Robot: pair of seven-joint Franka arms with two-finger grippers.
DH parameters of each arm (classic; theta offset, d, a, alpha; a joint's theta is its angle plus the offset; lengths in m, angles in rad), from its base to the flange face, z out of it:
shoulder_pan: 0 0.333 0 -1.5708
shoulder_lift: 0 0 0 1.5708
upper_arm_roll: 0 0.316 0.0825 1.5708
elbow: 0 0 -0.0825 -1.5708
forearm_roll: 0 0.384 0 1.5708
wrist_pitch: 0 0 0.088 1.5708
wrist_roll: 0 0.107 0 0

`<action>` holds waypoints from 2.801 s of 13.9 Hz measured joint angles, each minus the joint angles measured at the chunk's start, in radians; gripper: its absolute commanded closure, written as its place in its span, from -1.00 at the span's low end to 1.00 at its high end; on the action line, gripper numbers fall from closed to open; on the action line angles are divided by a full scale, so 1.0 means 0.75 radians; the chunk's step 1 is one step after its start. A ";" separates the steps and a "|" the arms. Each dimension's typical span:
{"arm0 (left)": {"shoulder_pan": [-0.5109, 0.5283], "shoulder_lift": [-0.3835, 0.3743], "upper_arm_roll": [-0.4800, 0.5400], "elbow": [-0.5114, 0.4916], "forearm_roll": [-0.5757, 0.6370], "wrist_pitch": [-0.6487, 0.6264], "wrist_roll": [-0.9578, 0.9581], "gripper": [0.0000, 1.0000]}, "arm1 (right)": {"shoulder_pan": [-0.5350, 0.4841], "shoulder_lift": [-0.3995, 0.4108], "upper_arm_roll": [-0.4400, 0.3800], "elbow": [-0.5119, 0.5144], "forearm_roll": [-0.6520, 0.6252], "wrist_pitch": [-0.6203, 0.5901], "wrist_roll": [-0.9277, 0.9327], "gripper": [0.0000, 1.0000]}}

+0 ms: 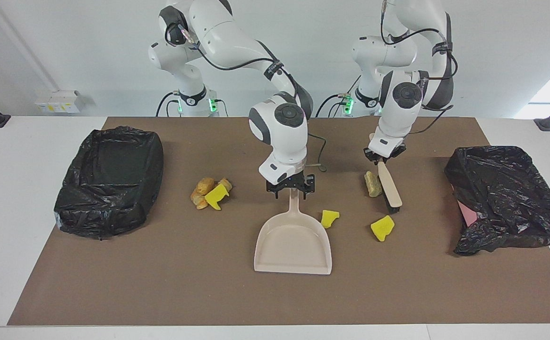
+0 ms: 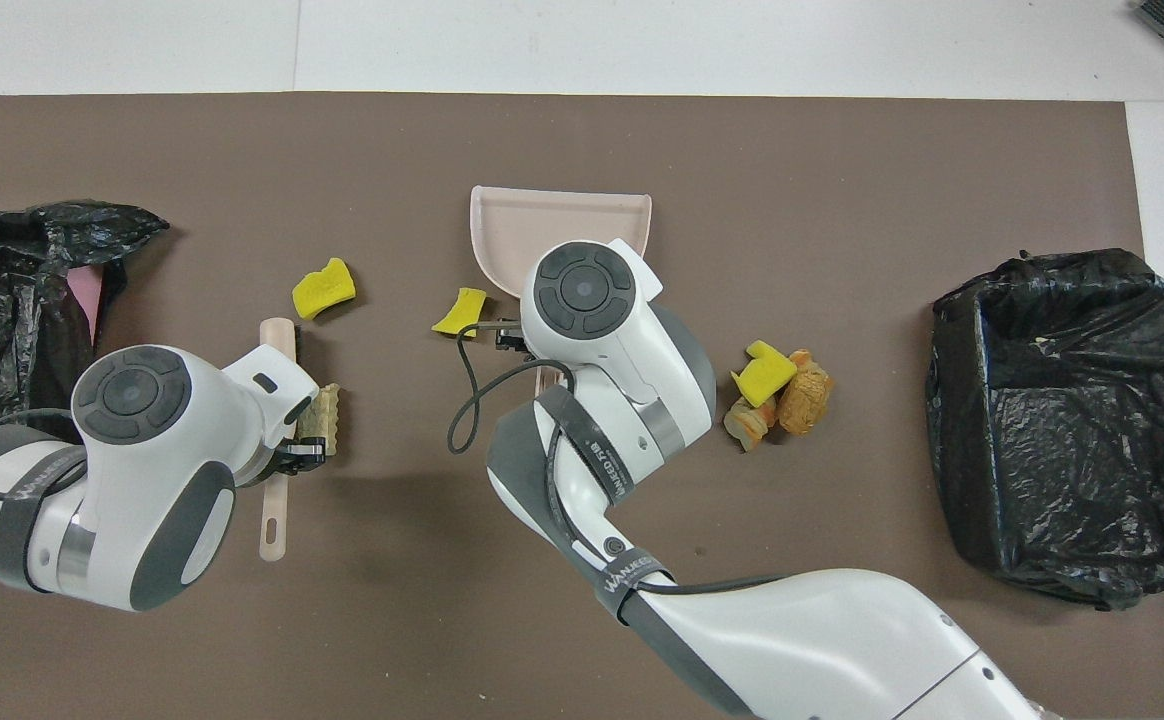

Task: Sweep and dump trash in bin
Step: 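Lower the dustpan beside the debris with the right gripper, then sweep the sponges and tan chunk into the dustpan with the left gripper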

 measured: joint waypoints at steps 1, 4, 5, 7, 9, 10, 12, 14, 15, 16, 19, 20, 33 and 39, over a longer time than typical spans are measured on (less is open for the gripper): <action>-0.002 0.012 -0.002 0.000 -0.006 0.021 0.021 1.00 | 0.000 0.002 0.000 0.000 0.000 0.000 -0.003 0.99; -0.056 0.042 -0.010 0.028 -0.100 0.052 0.041 1.00 | 0.008 0.002 0.002 0.001 0.002 0.000 -0.003 1.00; -0.083 0.048 -0.013 0.037 -0.128 0.052 0.047 1.00 | 0.007 0.003 0.001 0.001 0.002 0.000 -0.008 1.00; -0.164 0.051 -0.017 0.048 -0.176 0.052 0.051 1.00 | -0.008 0.002 0.001 0.003 0.002 0.005 -0.208 1.00; -0.204 0.056 -0.018 0.075 -0.226 0.052 0.049 1.00 | -0.052 -0.014 -0.001 0.005 0.005 0.006 -0.558 1.00; -0.206 0.063 -0.016 0.098 -0.243 0.052 0.048 1.00 | -0.086 -0.030 -0.002 0.001 0.005 0.006 -0.696 1.00; -0.202 0.087 -0.001 0.147 -0.251 0.051 0.048 1.00 | -0.155 -0.091 -0.002 -0.034 0.005 -0.010 -0.963 1.00; -0.186 0.105 0.009 0.176 -0.251 0.051 0.049 1.00 | -0.211 -0.183 -0.002 -0.076 0.004 -0.115 -1.202 1.00; -0.172 0.107 0.012 0.191 -0.251 0.044 0.053 1.00 | -0.237 -0.239 -0.002 -0.092 0.004 -0.203 -1.351 1.00; -0.155 0.108 0.014 0.211 -0.251 0.030 0.066 1.00 | -0.256 -0.285 -0.002 -0.106 0.005 -0.275 -1.481 1.00; -0.062 0.121 0.019 0.284 -0.223 -0.017 0.222 1.00 | -0.267 -0.375 0.001 -0.192 0.001 -0.353 -1.797 1.00; -0.025 0.134 0.022 0.302 -0.172 -0.017 0.284 1.00 | -0.264 -0.388 0.003 -0.230 0.000 -0.353 -1.897 1.00; 0.048 0.344 -0.003 0.385 -0.090 0.053 0.707 1.00 | -0.122 -0.348 0.010 -0.377 -0.048 -0.290 -1.905 1.00; -0.200 0.266 -0.017 0.272 -0.114 0.046 0.697 1.00 | -0.101 -0.348 0.010 -0.420 -0.048 -0.204 -1.814 1.00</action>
